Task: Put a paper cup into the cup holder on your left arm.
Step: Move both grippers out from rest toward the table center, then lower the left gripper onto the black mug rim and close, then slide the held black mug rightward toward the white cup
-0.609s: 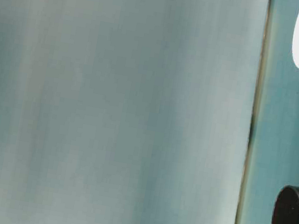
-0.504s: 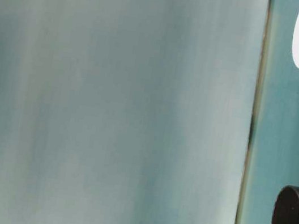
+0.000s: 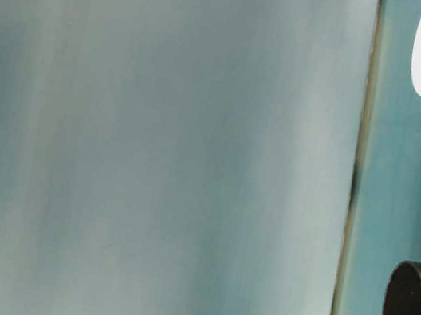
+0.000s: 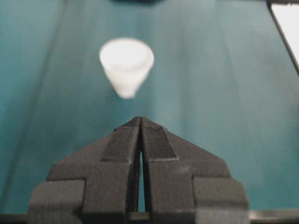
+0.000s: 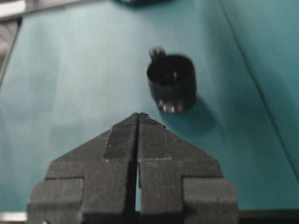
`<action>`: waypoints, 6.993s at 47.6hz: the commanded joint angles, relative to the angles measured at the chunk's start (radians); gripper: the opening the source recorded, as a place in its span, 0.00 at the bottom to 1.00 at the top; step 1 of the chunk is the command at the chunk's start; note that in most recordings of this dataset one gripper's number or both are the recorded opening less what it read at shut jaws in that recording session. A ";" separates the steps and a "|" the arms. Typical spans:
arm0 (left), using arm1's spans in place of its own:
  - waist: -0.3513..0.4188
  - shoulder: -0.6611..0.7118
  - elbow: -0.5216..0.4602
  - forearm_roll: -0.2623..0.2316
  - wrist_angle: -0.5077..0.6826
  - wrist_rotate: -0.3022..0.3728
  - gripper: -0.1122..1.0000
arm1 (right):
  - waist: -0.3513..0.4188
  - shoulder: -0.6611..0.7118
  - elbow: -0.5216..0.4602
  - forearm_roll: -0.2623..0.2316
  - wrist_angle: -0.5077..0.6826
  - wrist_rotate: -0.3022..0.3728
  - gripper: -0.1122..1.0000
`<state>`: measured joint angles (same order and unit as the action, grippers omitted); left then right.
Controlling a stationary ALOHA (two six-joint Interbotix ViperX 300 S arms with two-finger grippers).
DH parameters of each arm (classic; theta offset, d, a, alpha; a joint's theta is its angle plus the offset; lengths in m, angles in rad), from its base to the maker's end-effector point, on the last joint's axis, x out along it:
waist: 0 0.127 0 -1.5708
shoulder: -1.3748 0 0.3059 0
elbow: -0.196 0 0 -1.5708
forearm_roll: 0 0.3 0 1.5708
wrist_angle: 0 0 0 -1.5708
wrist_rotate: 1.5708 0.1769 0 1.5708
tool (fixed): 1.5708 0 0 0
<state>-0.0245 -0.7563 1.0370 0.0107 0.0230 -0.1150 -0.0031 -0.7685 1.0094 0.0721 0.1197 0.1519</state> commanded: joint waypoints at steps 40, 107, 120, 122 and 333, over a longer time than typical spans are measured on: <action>-0.035 0.310 -0.097 0.008 0.253 -0.067 0.13 | 0.002 0.167 -0.147 0.002 0.204 0.011 0.08; 0.060 0.558 -0.140 0.009 0.209 -0.012 0.96 | -0.003 0.169 -0.141 -0.006 0.253 0.021 0.08; 0.060 0.607 -0.163 0.009 0.184 -0.020 0.96 | -0.006 0.169 -0.138 -0.008 0.253 0.021 0.08; 0.061 0.611 -0.163 0.009 0.183 -0.020 0.95 | -0.006 0.169 -0.138 -0.008 0.255 0.021 0.08; 0.060 0.873 -0.454 0.011 0.143 0.120 0.87 | -0.046 0.129 -0.032 -0.025 0.275 0.020 0.08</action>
<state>0.0383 0.1197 0.5921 0.0184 0.1703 0.0031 -0.0445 -0.6397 0.9863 0.0506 0.3988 0.1641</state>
